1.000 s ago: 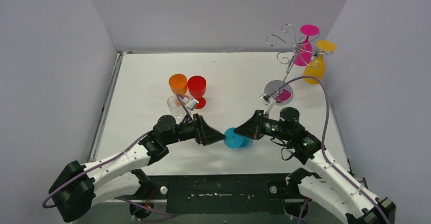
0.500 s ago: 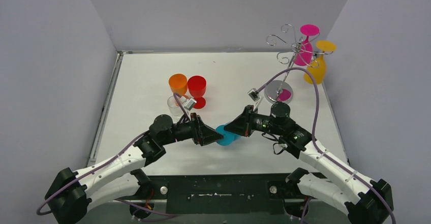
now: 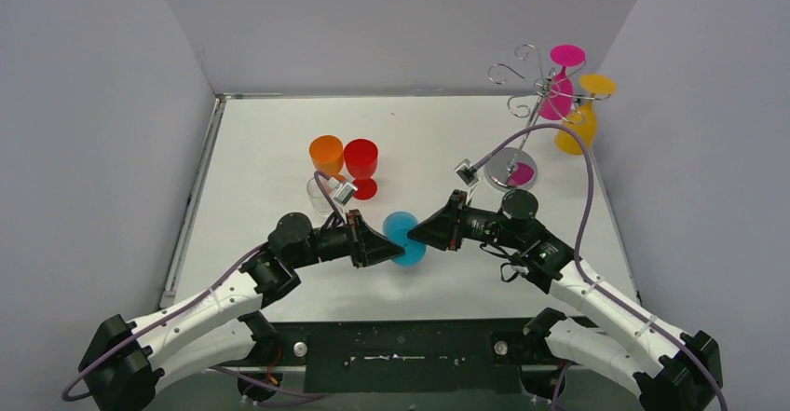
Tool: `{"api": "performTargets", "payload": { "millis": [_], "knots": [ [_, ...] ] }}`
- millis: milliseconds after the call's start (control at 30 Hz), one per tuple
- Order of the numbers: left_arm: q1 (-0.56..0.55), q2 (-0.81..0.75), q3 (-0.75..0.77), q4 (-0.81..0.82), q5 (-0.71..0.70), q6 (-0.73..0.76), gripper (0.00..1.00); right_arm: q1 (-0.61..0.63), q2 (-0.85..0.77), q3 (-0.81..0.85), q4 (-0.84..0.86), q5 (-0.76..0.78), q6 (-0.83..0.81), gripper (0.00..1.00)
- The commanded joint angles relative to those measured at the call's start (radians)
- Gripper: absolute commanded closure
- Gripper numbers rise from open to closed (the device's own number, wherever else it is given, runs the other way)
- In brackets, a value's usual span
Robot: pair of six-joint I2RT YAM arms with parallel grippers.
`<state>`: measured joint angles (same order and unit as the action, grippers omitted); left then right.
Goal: Take the wine glass off the wine glass rack
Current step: Place the wine glass at the center of the board.
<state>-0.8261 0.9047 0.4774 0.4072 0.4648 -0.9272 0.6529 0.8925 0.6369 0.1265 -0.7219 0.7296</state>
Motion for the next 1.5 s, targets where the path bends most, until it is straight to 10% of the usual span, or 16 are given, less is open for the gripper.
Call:
{"api": "performTargets", "payload": {
  "millis": [0,133,367,1067,1233,1467],
  "knots": [
    [0.0,-0.03,0.028,-0.022,-0.027,0.052,1.0,0.007,-0.051,-0.033,0.032,0.022,-0.041,0.78],
    [-0.001,-0.047,0.064,-0.115,-0.045,0.113,1.0,0.006,-0.103,-0.083,0.032,0.023,-0.042,0.41],
    [-0.001,-0.081,0.078,-0.155,-0.05,0.16,1.0,0.021,-0.161,-0.203,0.242,-0.023,0.093,0.36],
    [-0.002,-0.081,0.115,-0.177,-0.063,0.199,1.0,0.113,-0.045,-0.279,0.57,0.021,0.155,1.0],
    [-0.001,-0.074,0.134,-0.178,-0.053,0.216,1.0,0.114,-0.069,-0.299,0.571,0.032,0.116,1.0],
    [-0.001,-0.063,0.216,-0.316,-0.07,0.305,0.65,0.12,-0.085,-0.31,0.531,0.057,0.062,1.0]
  ]
}}
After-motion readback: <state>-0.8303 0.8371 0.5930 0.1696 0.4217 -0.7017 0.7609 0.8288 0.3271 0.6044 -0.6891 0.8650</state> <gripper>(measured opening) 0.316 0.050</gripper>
